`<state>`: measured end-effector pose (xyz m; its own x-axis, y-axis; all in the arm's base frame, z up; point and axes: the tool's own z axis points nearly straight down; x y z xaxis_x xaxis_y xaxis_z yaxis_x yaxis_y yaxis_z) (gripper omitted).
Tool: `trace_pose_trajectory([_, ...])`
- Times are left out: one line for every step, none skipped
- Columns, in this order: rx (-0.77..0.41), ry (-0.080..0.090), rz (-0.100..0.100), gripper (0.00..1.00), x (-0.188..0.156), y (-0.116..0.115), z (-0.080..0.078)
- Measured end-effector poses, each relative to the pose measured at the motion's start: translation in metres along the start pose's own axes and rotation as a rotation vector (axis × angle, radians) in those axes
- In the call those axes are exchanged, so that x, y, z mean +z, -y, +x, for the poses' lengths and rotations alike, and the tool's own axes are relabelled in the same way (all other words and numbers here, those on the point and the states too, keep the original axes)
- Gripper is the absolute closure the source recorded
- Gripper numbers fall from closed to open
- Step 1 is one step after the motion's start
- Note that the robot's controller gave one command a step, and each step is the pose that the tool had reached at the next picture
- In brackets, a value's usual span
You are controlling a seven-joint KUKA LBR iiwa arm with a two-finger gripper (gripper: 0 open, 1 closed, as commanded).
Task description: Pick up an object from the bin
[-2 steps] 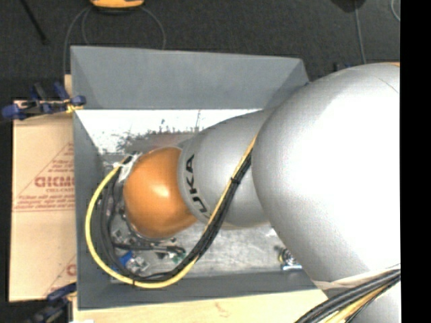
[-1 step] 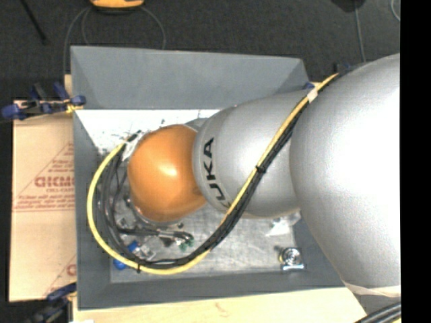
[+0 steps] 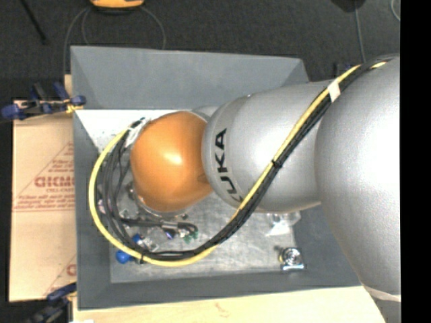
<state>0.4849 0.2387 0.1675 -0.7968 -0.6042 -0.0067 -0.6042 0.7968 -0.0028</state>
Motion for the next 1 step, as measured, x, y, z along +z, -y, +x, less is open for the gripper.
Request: trace_pose_trajectory([0.006, 0.000, 0.000, 1.00, -0.0316, 0.0021, -0.0015])
